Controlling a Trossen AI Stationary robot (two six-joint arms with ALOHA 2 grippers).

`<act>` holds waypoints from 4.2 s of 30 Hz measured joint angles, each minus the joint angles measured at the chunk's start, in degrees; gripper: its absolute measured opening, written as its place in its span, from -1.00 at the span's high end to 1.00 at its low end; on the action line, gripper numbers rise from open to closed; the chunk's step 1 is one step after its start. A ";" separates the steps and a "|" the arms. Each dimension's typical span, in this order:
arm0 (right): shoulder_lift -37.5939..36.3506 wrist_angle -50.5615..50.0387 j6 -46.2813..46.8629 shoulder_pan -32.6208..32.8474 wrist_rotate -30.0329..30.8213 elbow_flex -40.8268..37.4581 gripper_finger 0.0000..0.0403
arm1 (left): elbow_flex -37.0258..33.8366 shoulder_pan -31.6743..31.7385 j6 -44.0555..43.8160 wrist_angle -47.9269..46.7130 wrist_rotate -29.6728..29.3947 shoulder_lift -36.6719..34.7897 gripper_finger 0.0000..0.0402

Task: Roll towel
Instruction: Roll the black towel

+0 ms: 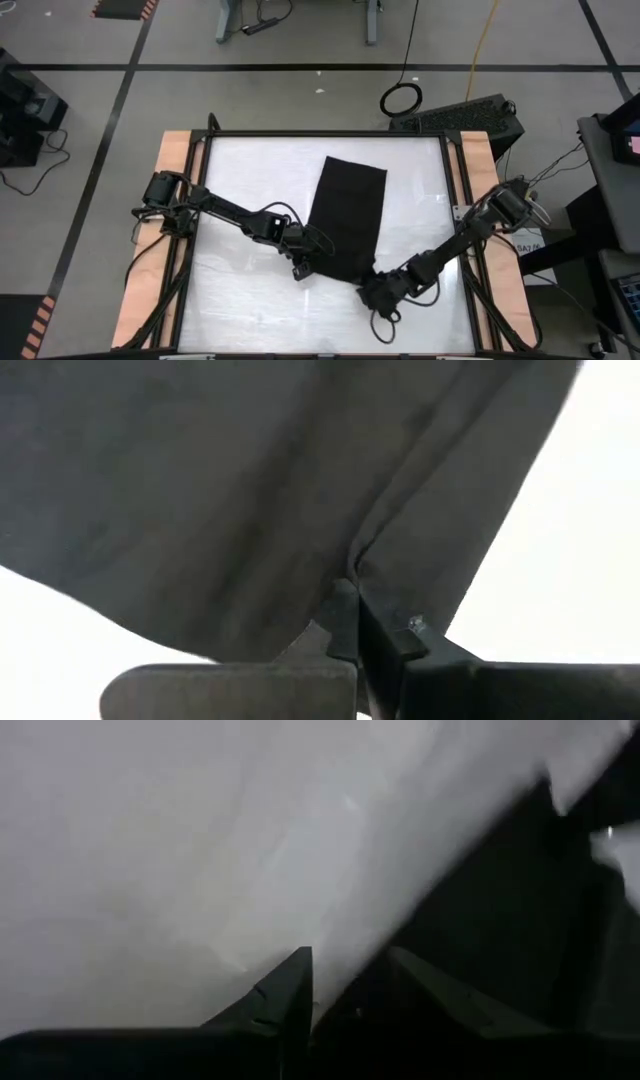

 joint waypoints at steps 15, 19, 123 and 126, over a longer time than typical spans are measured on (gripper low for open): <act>-0.22 -5.53 10.37 -3.15 -0.45 0.12 0.39 | 0.00 -0.08 3.38 -0.65 1.47 0.02 0.95; -0.26 -7.06 13.56 -4.42 -1.25 0.16 0.44 | 0.00 -0.04 5.14 -1.26 3.09 0.02 0.94; -19.45 -11.20 14.91 -10.68 -26.57 -4.72 0.25 | 6.17 -2.62 18.18 -4.66 19.33 5.09 0.99; -19.29 -10.82 9.81 -6.15 -20.48 -4.71 0.25 | 6.19 -2.17 18.02 -4.61 19.58 5.09 0.99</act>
